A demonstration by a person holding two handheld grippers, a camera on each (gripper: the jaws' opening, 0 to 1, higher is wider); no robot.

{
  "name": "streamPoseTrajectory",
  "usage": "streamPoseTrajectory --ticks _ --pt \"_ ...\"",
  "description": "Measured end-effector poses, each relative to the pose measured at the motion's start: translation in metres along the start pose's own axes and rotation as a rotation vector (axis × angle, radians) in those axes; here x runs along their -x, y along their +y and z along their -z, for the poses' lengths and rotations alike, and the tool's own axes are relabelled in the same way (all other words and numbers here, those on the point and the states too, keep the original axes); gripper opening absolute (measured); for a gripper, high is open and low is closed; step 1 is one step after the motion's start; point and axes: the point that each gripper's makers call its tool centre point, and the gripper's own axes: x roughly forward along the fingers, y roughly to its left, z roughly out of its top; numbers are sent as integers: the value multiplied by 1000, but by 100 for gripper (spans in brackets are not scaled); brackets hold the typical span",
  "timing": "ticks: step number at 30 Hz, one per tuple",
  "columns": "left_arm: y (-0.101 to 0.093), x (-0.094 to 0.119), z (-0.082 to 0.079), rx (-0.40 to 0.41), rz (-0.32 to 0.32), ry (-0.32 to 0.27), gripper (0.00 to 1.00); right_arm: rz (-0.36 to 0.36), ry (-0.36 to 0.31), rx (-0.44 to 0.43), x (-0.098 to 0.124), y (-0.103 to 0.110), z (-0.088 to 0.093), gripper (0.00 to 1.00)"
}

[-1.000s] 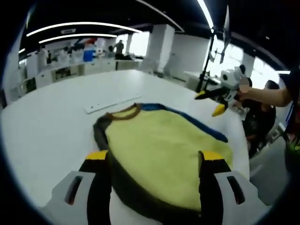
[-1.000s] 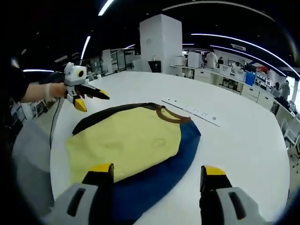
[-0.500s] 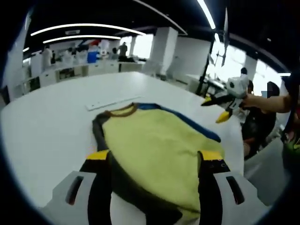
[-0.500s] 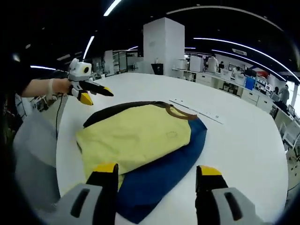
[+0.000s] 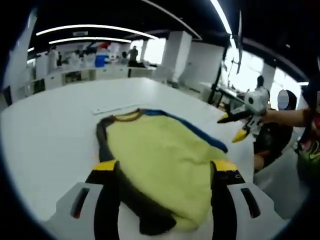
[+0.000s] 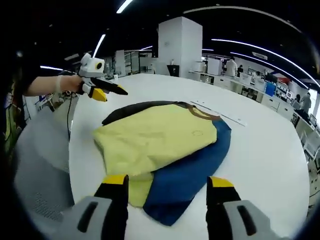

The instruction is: Fold the garment on the visible template until the final outline fits inside the template.

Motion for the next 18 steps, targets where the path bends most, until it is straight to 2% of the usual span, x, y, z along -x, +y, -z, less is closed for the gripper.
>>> streamPoseTrajectory --ticks 6,10,13,18 --pt "-9 7 3 4 1 -7 69 -1 -8 22 1 10 0 57" --pt "-6 11 -2 24 -14 -35 69 19 -6 79 0 9 -1 47" --pt "-7 12 -4 19 -19 -34 69 16 -10 76 -1 13 -1 45" --pt "-7 14 -4 31 -28 -38 68 37 10 137 -3 15 4 37"
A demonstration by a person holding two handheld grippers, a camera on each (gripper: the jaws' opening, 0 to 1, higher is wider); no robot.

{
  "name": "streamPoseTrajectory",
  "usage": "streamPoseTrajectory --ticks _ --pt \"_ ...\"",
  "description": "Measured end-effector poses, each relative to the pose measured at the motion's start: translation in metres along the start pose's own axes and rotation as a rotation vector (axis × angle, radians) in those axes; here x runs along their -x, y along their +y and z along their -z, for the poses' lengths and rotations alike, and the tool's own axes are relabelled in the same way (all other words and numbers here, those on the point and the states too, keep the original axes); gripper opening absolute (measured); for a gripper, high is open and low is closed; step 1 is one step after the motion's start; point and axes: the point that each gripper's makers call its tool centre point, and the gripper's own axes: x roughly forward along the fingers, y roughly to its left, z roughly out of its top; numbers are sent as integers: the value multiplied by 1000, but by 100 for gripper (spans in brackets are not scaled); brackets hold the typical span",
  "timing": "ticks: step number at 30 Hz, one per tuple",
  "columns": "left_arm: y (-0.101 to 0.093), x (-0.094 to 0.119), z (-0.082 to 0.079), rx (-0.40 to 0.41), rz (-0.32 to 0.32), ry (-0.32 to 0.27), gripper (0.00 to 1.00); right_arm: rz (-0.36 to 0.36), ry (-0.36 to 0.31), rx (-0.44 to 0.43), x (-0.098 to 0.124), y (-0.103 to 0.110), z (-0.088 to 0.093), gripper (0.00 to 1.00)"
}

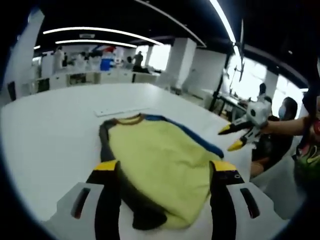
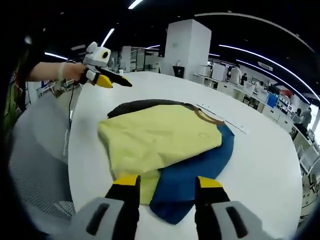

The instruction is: Fold the garment on the visible template until the final outline fits inside the template.

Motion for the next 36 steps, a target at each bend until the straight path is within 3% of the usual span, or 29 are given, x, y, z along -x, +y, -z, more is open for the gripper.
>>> streamPoseTrajectory --ticks 2,5,9,11,15,18,25,36 --pt "-1 1 1 6 -1 -2 68 -3 6 0 -1 5 2 38" --pt "-2 1 6 7 1 7 68 5 49 75 -3 8 12 37" --pt "-1 2 6 25 -1 2 67 6 54 61 -5 14 17 30" --pt "-1 1 6 29 -2 -1 67 23 101 158 -6 12 26 28" --pt "-1 1 9 32 -2 3 67 7 101 139 -11 16 31 20" --pt "0 1 10 37 -3 1 67 23 114 180 -11 14 33 15" --pt "4 3 14 50 -5 0 67 22 144 217 -17 14 45 11" --pt "5 5 15 53 -15 1 67 15 148 195 -22 16 49 0"
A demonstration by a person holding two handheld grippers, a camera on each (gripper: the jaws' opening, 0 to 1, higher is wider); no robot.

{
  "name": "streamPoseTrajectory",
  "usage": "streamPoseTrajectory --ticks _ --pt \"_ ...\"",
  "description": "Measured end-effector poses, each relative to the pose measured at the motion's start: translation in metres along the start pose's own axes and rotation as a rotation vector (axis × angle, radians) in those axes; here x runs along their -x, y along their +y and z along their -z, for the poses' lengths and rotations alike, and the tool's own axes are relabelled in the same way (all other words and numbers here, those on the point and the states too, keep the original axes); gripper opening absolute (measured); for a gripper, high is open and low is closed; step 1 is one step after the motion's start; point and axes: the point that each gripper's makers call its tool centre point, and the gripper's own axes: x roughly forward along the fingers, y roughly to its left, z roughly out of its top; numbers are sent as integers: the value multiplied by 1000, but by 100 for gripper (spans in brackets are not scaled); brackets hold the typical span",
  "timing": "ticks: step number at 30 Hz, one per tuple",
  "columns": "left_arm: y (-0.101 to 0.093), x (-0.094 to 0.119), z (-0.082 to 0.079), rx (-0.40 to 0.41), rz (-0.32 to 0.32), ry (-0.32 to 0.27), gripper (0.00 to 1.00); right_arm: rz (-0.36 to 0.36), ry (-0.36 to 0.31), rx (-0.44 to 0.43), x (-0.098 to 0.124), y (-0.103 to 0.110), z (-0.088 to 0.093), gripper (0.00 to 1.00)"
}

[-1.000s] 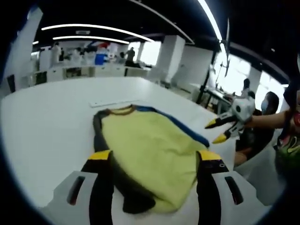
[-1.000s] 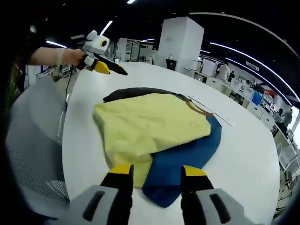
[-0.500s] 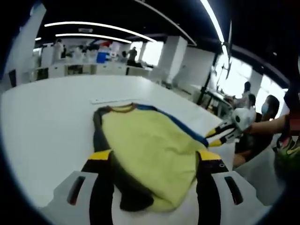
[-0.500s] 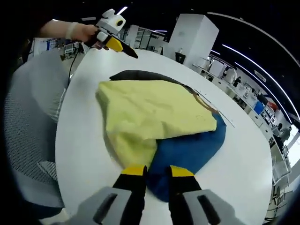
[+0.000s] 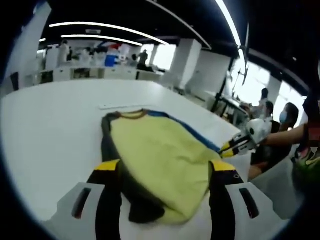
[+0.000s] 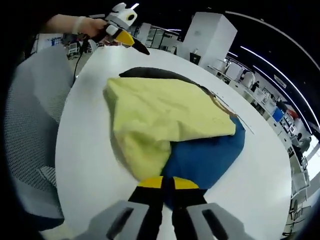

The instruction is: Fold the garment on the visible template until the final outline fits inside the template.

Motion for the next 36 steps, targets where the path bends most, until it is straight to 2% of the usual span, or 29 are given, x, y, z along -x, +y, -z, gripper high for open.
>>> streamPoseTrajectory --ticks 4,8,11,15,18,23,26,30,34,36 --pt "-1 0 0 2 -2 -1 67 -3 2 -26 -1 -1 1 0" --pt "-1 0 1 5 -3 -1 67 -20 4 -44 -2 3 1 16" --pt "-2 0 2 8 -4 -1 66 -15 32 10 -4 4 7 14" --pt "-3 0 3 13 -1 0 66 -15 26 -1 -4 4 6 11" --pt "0 0 4 15 -1 0 66 -2 42 26 -4 1 9 2" --pt "1 1 4 16 -3 -2 66 8 30 -32 -2 -2 7 0" --pt "1 1 5 17 -3 -1 66 -2 -13 -167 1 -3 -3 0" --pt "2 1 6 19 -3 -1 66 17 -79 -300 10 -16 -16 0" --pt "0 1 6 20 -3 -1 66 64 -200 -494 27 -46 -35 0" --pt "-2 1 6 19 -3 0 66 93 -254 -592 35 -65 -37 0"
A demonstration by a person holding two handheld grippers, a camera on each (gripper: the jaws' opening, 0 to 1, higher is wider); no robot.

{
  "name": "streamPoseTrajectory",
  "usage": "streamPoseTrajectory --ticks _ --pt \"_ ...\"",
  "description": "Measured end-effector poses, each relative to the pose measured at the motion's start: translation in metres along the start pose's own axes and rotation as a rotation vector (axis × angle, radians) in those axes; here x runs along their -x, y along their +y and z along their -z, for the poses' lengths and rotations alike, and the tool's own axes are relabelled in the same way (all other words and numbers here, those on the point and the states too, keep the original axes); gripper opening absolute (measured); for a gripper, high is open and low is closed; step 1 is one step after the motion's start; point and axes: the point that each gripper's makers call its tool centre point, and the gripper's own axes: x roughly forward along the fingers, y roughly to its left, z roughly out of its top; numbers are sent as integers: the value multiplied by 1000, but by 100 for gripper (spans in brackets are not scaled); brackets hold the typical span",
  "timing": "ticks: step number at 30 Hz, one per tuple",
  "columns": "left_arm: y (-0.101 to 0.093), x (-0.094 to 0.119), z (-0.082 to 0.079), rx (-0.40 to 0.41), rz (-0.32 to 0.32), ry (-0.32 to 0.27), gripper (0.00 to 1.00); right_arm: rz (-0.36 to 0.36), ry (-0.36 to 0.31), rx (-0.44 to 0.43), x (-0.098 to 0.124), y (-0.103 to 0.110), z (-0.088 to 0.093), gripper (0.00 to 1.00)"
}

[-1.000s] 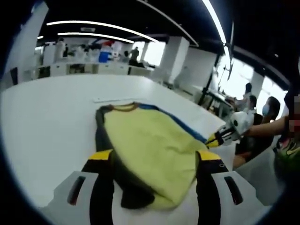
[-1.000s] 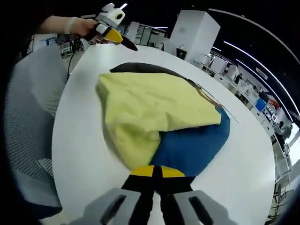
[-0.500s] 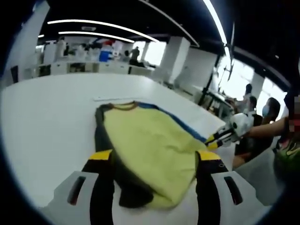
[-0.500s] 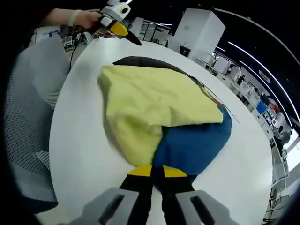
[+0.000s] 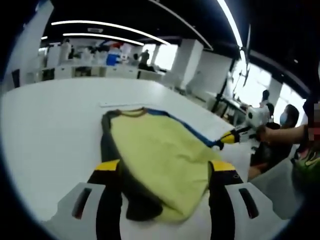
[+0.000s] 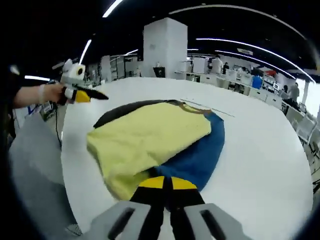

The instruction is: Fold the garment on the visible template until the final outline fits inside the template.

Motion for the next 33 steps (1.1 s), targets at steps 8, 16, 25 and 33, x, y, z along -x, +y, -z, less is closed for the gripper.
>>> streamPoseTrajectory --ticks 8,16,25,33 --pt "-1 -2 0 4 4 -2 66 129 -117 -246 21 -58 -20 0" --pt "1 -3 1 7 6 2 66 293 -107 -381 39 -106 7 0" --pt "-2 -6 0 6 12 3 65 419 -84 -493 51 -131 43 0" --pt "-5 -6 1 10 14 4 65 456 -46 -540 50 -139 66 0"
